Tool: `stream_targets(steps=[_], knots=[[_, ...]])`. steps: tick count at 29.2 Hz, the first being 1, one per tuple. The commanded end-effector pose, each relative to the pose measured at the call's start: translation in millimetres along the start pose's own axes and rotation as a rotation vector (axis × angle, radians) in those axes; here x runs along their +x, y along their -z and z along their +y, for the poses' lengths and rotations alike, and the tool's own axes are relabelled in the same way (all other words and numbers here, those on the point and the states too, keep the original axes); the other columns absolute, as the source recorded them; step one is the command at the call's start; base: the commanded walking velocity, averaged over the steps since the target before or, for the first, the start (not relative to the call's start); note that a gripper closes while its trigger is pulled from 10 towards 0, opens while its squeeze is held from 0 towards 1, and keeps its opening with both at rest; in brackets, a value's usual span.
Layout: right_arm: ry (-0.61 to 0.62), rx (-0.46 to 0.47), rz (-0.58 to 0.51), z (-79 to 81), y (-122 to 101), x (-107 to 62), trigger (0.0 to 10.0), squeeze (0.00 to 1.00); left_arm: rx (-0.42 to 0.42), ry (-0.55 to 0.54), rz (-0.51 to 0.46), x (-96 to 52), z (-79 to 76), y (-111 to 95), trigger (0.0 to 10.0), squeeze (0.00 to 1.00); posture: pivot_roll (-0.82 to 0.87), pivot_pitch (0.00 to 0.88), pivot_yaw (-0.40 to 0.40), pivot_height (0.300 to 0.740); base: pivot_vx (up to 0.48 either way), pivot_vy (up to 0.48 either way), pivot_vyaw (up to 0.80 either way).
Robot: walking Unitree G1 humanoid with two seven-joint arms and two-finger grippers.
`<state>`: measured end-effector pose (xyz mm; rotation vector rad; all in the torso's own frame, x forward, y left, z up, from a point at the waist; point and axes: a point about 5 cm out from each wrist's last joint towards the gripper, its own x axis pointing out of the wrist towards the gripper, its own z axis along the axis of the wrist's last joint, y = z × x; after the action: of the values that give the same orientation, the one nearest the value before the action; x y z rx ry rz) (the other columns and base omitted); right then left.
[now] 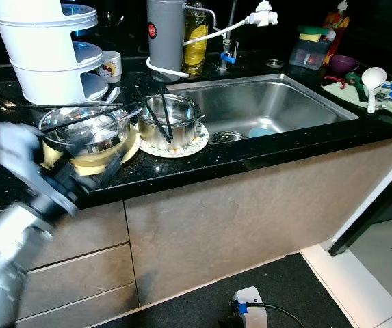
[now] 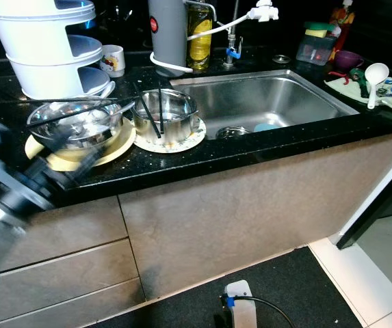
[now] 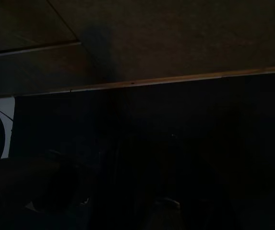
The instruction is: Kitchen organization
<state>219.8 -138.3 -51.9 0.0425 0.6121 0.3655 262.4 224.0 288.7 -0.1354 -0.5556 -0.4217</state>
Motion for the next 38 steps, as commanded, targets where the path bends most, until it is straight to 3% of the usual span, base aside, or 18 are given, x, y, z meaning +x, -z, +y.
stream_targets(steps=[1, 2, 3, 4, 5, 6, 9, 10, 11, 12, 13, 16, 18, 19, 21, 28, 34, 38], knots=[[-0.007, -0.007, 0.002, 1.4, 2.6, -1.3, 10.0, 0.00, 0.066, -0.087, 0.035, -2.3, 18.0, -3.2, 10.0, 1.00, -0.01, 0.150, -0.059, 0.740, 0.000, 0.000, 0.00], [-0.008, -0.005, 0.001, 1.8, 2.9, -1.3, 10.0, 0.00, 0.153, -0.165, 0.070, -3.3, 34.0, -6.8, 10.0, 1.00, -0.01, 0.150, -0.059, 0.740, 0.000, 0.000, 0.00], [-0.008, -0.005, 0.001, 1.8, 2.9, -1.3, 10.0, 0.00, 0.153, -0.165, 0.070, -3.3, 34.0, -6.8, 10.0, 1.00, -0.01, 0.150, -0.059, 0.740, 0.000, 0.000, 0.00], [-0.009, -0.004, 0.002, 2.0, 3.1, -1.4, 10.0, 0.00, 0.247, -0.240, 0.122, -4.0, 48.4, -9.6, 10.0, 1.00, -0.01, 0.150, -0.059, 0.740, 0.000, 0.000, 0.00], [-0.009, -0.004, 0.002, 2.0, 3.1, -1.4, 10.0, 0.00, 0.247, -0.240, 0.122, -4.0, 48.4, -9.6, 10.0, 1.00, -0.01, 0.150, -0.059, 0.740, 0.000, 0.000, 0.00], [-0.013, -0.005, 0.003, 2.3, 3.0, -1.2, 10.0, 0.00, 0.345, -0.302, 0.217, -0.3, 65.1, -11.3, 10.0, 0.00, 0.00, 0.152, -0.066, 0.740, 0.000, 0.000, 0.00], [-0.021, -0.007, 0.005, 3.2, 1.6, 0.1, 10.0, 0.00, 0.344, -0.271, 0.276, 26.8, 72.3, -14.2, 10.0, 0.00, 0.01, 0.152, -0.078, 0.740, 0.000, 0.000, 0.00], [-0.021, -0.007, 0.005, 3.2, 1.6, 0.1, 10.0, 0.00, 0.344, -0.271, 0.276, 26.8, 72.3, -14.2, 10.0, 0.00, 0.01, 0.152, -0.078, 0.740, 0.000, 0.000, 0.00], [-0.022, -0.007, 0.003, 3.7, 0.5, 0.9, 10.0, 0.00, 0.362, -0.243, 0.283, 42.1, 72.2, -15.3, 10.0, 0.00, 0.02, 0.152, -0.077, 0.740, 0.000, 0.000, 0.00], [-0.022, -0.007, 0.003, 3.7, 0.5, 0.9, 10.0, 0.00, 0.362, -0.243, 0.283, 42.1, 72.2, -15.3, 10.0, 0.00, 0.02, 0.152, -0.077, 0.740, 0.000, 0.000, 0.00], [-0.023, -0.005, 0.000, 4.5, -0.8, 1.8, 10.0, 0.00, 0.359, -0.223, 0.297, 59.3, 72.8, -15.0, 10.0, 0.00, 0.02, 0.152, -0.074, 0.740, 0.000, 0.000, 0.00], [-0.024, -0.005, -0.002, 5.2, -1.7, 2.5, 10.0, 0.00, 0.358, -0.211, 0.308, 70.9, 73.2, -15.1, 10.0, 0.00, 0.02, 0.152, -0.073, 0.740, 0.000, 0.000, 0.00], [-0.022, 0.000, -0.009, 6.4, -3.2, 3.5, 10.0, 0.00, 0.367, -0.115, 0.343, 97.1, 68.0, -13.2, 10.0, 0.00, 0.01, 0.155, -0.059, 0.740, 0.000, 0.000, 0.00], [-0.022, 0.000, -0.009, 6.4, -3.2, 3.5, 10.0, 0.00, 0.367, -0.115, 0.343, 97.1, 68.0, -13.2, 10.0, 0.00, 0.01, 0.155, -0.059, 0.740, 0.000, 0.000, 0.00], [-0.016, 0.006, -0.014, 5.5, -4.0, 3.5, 10.0, 0.00, 0.418, -0.057, 0.433, 114.4, 69.0, -10.2, 10.0, 0.00, 0.01, 0.160, -0.042, 0.740, 0.000, 0.000, 0.00], [-0.004, 0.013, -0.019, 1.5, -4.4, 2.2, 10.0, 0.00, 0.461, -0.070, 0.564, 128.2, 84.3, -21.4, 10.0, 0.00, 0.02, 0.180, -0.023, 0.740, 0.000, 0.000, 0.00], [-0.008, 0.017, -0.016, 2.9, -2.7, 1.7, 10.0, 0.00, 0.502, -0.006, 0.657, 131.6, 87.6, -30.0, 10.0, 0.00, 0.03, 0.188, -0.021, 0.740, 0.000, 0.000, 0.00], [-0.011, 0.020, -0.013, 4.1, -1.5, 1.6, 10.0, 0.00, 0.487, 0.027, 0.702, 132.2, 87.8, -33.2, 10.0, 0.00, 0.03, 0.191, -0.019, 0.740, 0.000, 0.000, 0.00]])
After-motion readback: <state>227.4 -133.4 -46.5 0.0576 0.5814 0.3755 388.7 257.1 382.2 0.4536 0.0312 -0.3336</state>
